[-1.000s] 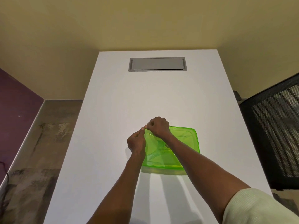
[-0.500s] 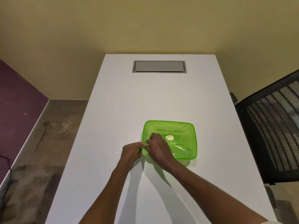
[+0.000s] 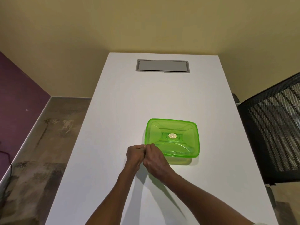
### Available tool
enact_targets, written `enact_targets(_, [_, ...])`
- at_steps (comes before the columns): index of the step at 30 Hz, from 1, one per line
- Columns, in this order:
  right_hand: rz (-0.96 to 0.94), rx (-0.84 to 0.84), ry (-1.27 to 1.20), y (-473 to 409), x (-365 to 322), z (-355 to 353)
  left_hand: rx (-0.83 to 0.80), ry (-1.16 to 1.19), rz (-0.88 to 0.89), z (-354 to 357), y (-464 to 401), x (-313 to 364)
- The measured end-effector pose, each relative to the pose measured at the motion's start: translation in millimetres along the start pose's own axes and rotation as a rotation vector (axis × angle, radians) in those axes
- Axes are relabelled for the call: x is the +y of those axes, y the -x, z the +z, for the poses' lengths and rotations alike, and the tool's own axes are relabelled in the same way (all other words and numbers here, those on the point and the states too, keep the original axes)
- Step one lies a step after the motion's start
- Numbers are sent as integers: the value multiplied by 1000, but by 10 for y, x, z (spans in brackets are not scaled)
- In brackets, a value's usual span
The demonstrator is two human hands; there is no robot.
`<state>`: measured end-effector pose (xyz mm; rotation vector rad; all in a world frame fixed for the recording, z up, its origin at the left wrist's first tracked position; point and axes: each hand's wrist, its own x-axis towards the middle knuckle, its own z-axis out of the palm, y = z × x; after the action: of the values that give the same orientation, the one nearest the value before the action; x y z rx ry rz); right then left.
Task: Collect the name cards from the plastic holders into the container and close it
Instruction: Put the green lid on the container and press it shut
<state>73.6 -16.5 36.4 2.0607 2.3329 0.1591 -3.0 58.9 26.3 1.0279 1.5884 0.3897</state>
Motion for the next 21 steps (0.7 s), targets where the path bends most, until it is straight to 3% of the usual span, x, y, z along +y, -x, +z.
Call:
enact_targets(4, [-6, 82, -54, 34, 15, 104, 8, -131, 43, 12, -23, 7])
enact_targets(15, [83, 70, -149, 88, 122, -131, -49, -107, 101, -40, 57, 78])
enact_targets(21, [280, 96, -333, 328, 273, -203, 176, -357, 329, 46, 338, 143])
